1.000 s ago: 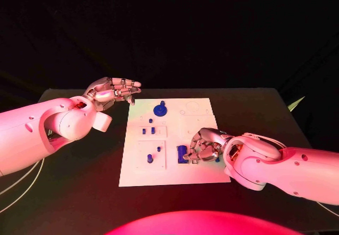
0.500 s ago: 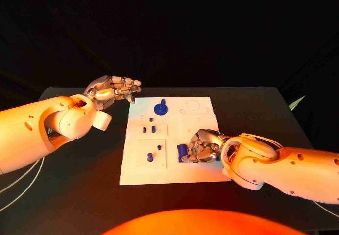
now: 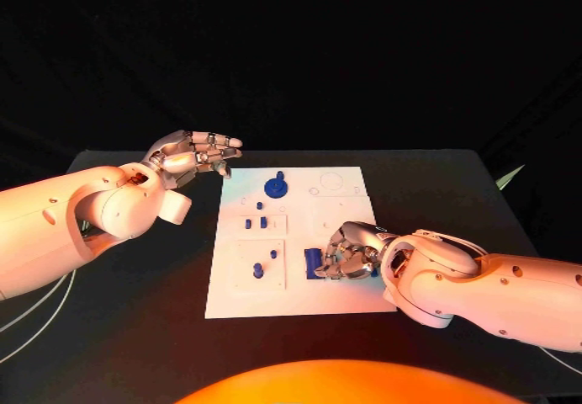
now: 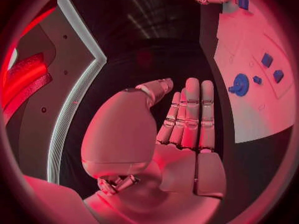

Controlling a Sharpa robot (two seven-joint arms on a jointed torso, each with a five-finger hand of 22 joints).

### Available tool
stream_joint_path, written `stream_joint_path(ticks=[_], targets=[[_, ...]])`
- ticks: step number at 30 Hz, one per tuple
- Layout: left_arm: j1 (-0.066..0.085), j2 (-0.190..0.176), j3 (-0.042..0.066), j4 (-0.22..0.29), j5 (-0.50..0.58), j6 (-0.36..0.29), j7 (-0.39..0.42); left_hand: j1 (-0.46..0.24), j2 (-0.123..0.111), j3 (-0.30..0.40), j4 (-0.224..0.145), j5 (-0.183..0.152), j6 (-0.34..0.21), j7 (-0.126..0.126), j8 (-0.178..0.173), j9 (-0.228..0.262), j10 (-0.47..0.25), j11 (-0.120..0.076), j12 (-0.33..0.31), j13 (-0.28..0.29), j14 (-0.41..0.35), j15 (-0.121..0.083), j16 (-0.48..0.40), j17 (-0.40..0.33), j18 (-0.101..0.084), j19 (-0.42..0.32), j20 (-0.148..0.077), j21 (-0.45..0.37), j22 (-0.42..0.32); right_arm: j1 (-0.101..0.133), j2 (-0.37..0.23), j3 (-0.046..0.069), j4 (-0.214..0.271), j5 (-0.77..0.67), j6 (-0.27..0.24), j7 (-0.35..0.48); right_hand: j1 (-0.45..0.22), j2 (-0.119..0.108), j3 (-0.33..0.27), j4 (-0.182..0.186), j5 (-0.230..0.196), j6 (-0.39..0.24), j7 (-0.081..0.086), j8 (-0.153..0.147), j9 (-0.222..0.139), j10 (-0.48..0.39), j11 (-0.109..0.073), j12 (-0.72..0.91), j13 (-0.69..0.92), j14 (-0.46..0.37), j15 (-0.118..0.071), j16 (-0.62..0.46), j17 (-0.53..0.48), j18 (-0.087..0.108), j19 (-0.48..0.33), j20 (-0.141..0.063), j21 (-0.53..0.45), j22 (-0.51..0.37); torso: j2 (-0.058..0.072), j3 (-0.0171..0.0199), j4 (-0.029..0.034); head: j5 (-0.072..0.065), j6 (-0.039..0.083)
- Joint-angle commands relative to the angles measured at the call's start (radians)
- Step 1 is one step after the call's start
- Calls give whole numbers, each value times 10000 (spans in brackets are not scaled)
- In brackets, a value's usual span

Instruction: Assemble the parts on the task board

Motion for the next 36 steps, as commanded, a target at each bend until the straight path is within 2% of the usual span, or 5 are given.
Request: stream_joint_path(ticks=[1,10,18,26,36], targets=[[7,9,7,14,54,76,51,-89,47,-11,64,33,-41,174,58,15,-66,18,34,-17,-75,-17,61,-10,135,18,82,-47,-8,-10,-114,1,80,-163,-366,114,47,56,28,51,21,60,-25,-23,-16,575,-61,43,1884,884,-62,-23,1712,-68,1029,-41,46,2629,-6,-6,-1,-16,22],[7,1,6,12,55,71,54,-89,47,-11,64,33,-41,174,58,15,-66,18,34,-17,-75,-17,61,-10,135,18,82,-47,-8,215,-1115,16,568,639,-1122,668,60,-95,-1,230,15,-258,120,-239,-109,448,55,-285,1734,853,21,-88,1567,-68,1029,7,46,2629,-25,-17,-11,-68,64],[7,1,5,39,57,66,64,-89,47,-11,64,33,-41,174,58,15,-66,18,34,-17,-75,-17,61,-10,135,18,82,-47,-8,340,-2001,9,496,243,-1121,743,285,-231,4,238,13,-545,291,-564,-255,369,200,-457,1663,855,141,-88,1581,-68,1029,103,46,2629,-10,-30,-34,-164,112],[6,13,5,42,58,81,66,-89,47,-11,64,33,-41,174,58,15,-66,18,34,-17,-75,-17,61,-10,135,18,82,-47,-8,91,-2300,-42,346,-756,-774,470,409,-238,22,219,21,-481,296,-598,-275,349,216,-493,1649,858,168,-81,1602,-68,1029,135,46,2629,-13,-31,-33,-276,127],[6,-12,5,39,58,83,62,-101,45,-5,75,30,-44,172,67,18,-78,17,59,-22,-80,-17,73,-16,136,28,83,-65,-20,-198,-2173,-60,135,-1404,-573,-82,451,-241,26,244,11,-380,288,-601,-282,355,210,-477,1659,860,165,-77,1614,-68,1029,148,46,2629,-5,-31,0,-278,89]])
